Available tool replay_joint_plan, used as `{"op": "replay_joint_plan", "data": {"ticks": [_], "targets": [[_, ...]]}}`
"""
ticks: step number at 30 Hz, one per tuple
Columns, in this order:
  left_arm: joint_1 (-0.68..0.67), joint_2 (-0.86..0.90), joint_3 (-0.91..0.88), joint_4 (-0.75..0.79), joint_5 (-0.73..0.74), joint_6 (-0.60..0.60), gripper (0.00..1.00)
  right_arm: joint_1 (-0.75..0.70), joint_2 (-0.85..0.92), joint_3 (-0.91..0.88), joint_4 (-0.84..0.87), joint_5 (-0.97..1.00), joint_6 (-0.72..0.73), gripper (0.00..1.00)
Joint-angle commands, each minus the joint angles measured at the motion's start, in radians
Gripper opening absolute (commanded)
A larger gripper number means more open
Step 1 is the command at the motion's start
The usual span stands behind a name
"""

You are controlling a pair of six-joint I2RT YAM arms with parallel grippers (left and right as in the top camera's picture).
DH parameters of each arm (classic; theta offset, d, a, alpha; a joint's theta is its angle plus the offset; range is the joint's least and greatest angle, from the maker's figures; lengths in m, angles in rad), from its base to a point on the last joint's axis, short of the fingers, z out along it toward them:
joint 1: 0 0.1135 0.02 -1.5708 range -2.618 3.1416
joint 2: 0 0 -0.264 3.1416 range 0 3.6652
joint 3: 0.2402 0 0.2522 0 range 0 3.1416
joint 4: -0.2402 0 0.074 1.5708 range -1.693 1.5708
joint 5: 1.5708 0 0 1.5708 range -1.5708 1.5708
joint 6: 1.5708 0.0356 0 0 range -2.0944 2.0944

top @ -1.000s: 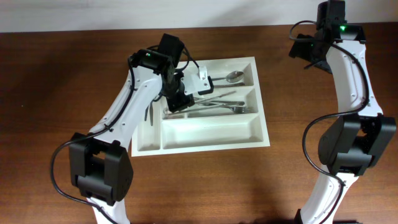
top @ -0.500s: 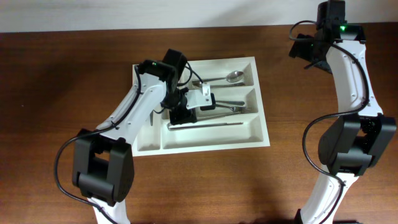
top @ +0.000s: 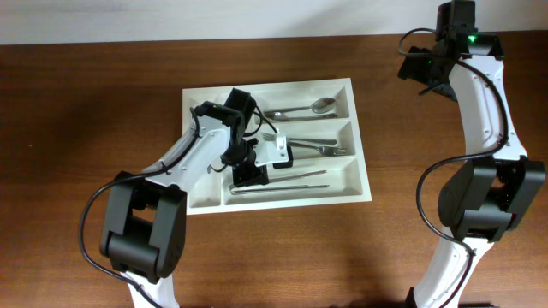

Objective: Pack container
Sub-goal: 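Carry the tongs into the tray's bottom long compartment and release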

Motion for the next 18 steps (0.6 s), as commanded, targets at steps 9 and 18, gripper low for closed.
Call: {"op": "replay_joint_plan", "data": {"ticks": [9,18], "targets": [[-0.002,-0.017,-0.006,0.026,0.018,0.023,0.45,0.003,0.009,-0.005,0.003,0.009,0.012,0.99],[-0.001,-0.019,0.071,0.032,-0.015,0.023,0.96,0.003,0.009,-0.005,0.003,0.009,0.012,0.99]]}}
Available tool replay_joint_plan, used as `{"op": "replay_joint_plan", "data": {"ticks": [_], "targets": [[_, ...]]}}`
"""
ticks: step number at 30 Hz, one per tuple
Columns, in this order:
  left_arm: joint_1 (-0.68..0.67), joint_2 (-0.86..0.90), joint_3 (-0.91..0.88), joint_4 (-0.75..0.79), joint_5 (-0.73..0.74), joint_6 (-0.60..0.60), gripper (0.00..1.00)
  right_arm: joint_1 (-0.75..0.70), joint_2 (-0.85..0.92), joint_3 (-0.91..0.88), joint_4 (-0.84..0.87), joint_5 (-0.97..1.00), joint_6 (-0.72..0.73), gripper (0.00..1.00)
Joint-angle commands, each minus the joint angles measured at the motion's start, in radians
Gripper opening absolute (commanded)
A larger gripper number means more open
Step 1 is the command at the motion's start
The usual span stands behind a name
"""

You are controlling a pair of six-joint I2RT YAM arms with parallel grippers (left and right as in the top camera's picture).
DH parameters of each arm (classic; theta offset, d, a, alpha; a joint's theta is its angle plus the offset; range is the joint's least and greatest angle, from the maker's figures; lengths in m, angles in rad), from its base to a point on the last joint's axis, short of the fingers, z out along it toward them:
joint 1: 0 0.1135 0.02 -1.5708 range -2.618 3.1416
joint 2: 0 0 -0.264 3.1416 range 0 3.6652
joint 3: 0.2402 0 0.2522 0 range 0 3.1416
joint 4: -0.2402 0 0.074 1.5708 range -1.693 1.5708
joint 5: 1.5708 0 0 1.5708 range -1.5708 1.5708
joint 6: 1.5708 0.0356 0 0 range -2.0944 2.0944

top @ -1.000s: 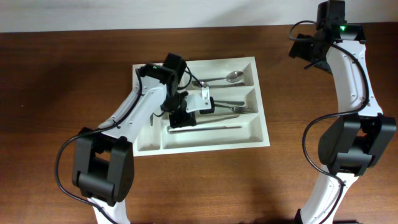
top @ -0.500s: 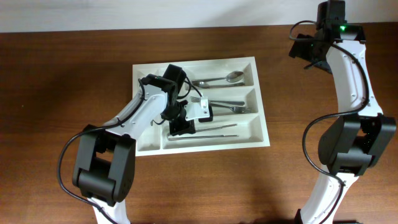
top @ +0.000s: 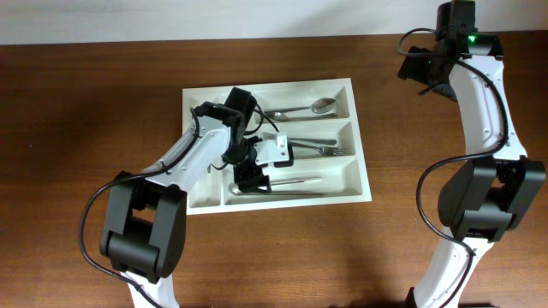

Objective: Pack container
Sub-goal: 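Carry the tongs into the tray's bottom long compartment and release, then raise the left gripper up out of the tray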

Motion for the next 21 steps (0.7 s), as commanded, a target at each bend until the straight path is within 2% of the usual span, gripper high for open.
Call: {"op": "replay_joint_plan", "data": {"ticks": [1,7,13,17,21], "targets": [[-0.001,-0.019,0.089,0.003,-0.031,0.005,0.99,0.003,0.009,-0.005,0.003,0.009,0.012,0.99],[-0.001,-0.020,0.310,-0.006,-0.220,0.000,0.99,0.003,0.009,-0.005,0.003,0.009,0.012,0.99],[-0.001,-0.020,0.499,-0.006,-0.470,-0.068,0.99,0.003,0.009,-0.005,0.003,0.009,0.012,0.99],[-0.001,-0.023,0.554,0.000,-0.575,-0.097,0.99,0.003,0.009,-0.005,0.003,0.009,0.012,0.99],[-0.001,-0.026,0.574,0.002,-0.748,-0.097,0.99,0.003,0.009,-0.005,0.003,0.009,0.012,0.99]]}}
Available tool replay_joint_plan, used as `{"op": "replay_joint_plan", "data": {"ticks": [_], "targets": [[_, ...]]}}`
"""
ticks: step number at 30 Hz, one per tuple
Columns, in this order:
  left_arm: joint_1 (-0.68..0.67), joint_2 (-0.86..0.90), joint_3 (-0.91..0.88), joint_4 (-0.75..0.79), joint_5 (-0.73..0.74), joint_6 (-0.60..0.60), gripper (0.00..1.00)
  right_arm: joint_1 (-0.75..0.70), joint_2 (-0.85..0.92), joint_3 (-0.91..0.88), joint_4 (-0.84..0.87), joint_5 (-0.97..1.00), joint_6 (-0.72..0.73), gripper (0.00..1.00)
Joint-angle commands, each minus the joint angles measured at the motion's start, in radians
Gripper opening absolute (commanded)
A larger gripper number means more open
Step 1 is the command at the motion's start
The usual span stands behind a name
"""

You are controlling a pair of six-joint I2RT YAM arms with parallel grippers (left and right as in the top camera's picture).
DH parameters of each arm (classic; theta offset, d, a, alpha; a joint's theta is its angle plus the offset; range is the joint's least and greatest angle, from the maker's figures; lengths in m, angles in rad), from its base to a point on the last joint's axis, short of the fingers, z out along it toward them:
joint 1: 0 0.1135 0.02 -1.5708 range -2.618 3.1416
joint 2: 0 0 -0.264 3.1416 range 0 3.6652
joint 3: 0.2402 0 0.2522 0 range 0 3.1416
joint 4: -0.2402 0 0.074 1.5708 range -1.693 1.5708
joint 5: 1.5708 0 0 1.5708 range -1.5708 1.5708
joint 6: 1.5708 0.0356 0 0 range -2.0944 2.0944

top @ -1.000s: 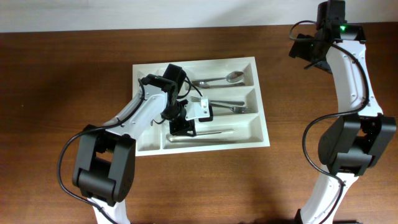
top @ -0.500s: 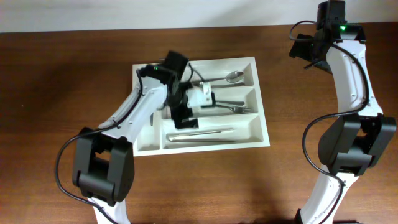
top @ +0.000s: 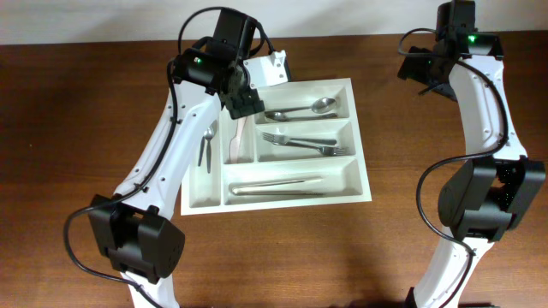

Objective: Pack container

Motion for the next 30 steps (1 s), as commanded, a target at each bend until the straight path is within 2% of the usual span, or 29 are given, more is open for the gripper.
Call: {"op": "replay_joint_plan", "data": {"ticks": [1,4,7,22,30], "targets": [[-0.002,-0.027,0.026,0.003,-0.223,-0.025,0.99,0.003,0.009,-0.005,0.003,0.009,0.012,0.99],[-0.002,-0.031,0.026,0.006,-0.358,-0.025,0.99,0.003,0.009,-0.005,0.003,0.009,0.012,0.99],[-0.002,-0.030,0.026,0.005,-0.427,-0.025,0.99,0.003,0.009,-0.005,0.003,0.009,0.012,0.99],[0.001,-0.032,0.026,-0.103,-0.330,-0.025,0.99,0.003,0.009,-0.005,0.003,0.009,0.012,0.99],[0.038,-0.211,0.026,-0.171,-0.342,-0.025,0.99,0.003,0.009,-0.005,0.003,0.009,0.012,0.99]]}}
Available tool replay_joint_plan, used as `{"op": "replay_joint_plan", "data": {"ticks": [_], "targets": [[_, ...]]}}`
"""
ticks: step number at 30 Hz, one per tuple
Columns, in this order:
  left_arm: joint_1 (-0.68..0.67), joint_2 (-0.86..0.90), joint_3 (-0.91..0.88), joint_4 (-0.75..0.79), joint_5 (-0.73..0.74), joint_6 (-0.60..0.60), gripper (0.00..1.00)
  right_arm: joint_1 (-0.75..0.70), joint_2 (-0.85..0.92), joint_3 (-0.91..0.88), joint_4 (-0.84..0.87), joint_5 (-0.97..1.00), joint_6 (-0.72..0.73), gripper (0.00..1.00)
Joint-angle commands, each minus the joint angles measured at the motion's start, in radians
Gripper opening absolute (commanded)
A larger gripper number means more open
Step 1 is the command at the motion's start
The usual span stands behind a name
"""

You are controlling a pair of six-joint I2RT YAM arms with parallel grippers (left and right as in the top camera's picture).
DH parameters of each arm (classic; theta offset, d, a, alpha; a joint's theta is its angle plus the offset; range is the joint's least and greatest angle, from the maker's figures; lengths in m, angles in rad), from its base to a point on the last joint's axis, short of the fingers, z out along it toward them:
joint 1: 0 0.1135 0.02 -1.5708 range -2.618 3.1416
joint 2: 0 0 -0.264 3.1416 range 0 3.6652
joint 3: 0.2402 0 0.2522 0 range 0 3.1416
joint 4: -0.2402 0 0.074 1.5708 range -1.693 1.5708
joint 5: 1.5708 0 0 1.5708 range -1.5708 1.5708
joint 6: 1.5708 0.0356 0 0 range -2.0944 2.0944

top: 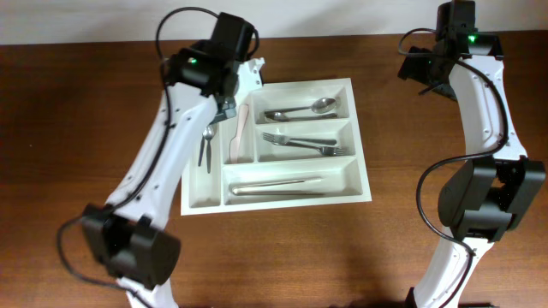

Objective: Pack container

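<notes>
A white cutlery tray [360, 192] lies mid-table. Its far-left slot holds a small dark spoon [205, 144], and the slot beside it a pale knife [241, 128]. On the right, a spoon [301, 109] lies in the top slot, forks [304, 142] in the middle one and long knives [278, 186] in the bottom one. My left gripper [225, 109] hangs above the tray's upper left corner with nothing visible in it. Its fingers are too small to judge. My right gripper [417, 70] is raised at the far right back, away from the tray.
The brown table [77, 171] stretches around the tray on all sides. The left arm [163, 162] slants over the table left of the tray. The right arm [488, 111] stands along the right side.
The left arm has swung a little further left, so its gripper moved from above the pale knife slot to the tray's upper left corner. The cutlery and right arm are unchanged.
My left gripper was low over the left end of the bottom knife slot. The knives there then lay slightly shifted, with the gripper still down. Later the arm was raised at the tray's top edge, and now sits further left.
</notes>
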Motion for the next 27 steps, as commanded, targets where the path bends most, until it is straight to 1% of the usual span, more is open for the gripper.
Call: {"op": "replay_joint_plan", "data": {"ticks": [1,3,7,10,13,14,16,19,22,26,27], "targets": [[0.039,-0.178,0.023,-0.008,0.005,-0.014,0.99,0.003,0.009,-0.005,0.003,0.009,0.012,0.99],[0.060,-0.243,0.023,-0.035,0.039,-0.040,0.99,0.003,0.009,-0.005,0.003,0.009,0.012,0.99],[0.110,-0.380,0.023,-0.088,0.196,-0.193,0.99,0.003,0.009,-0.005,0.003,0.009,0.012,0.99],[0.179,-0.472,0.022,-0.098,0.441,-0.212,0.99,0.003,0.009,-0.005,0.003,0.009,0.012,0.99],[0.258,-0.552,0.014,-0.050,0.687,-0.213,0.99,0.003,0.009,-0.005,0.003,0.009,0.012,0.99],[0.276,-0.575,0.003,-0.026,0.736,-0.218,0.99,0.003,0.009,-0.005,0.003,0.009,0.012,0.99],[0.297,-0.629,-0.049,0.070,0.793,-0.231,0.99,0.003,0.009,-0.005,0.003,0.009,0.012,0.99],[0.297,-0.711,-0.183,0.262,0.795,-0.231,0.99,0.003,0.009,-0.005,0.003,0.009,0.012,0.99],[0.297,-0.804,-0.367,0.460,0.808,-0.242,0.99,0.003,0.009,-0.005,0.003,0.009,0.012,0.99],[0.297,-0.928,-0.635,0.702,0.809,-0.311,0.99,0.003,0.009,-0.005,0.003,0.009,0.012,0.99],[0.297,-0.959,-0.708,0.764,0.806,-0.311,0.99,0.003,0.009,-0.005,0.003,0.009,0.012,0.99]]}}
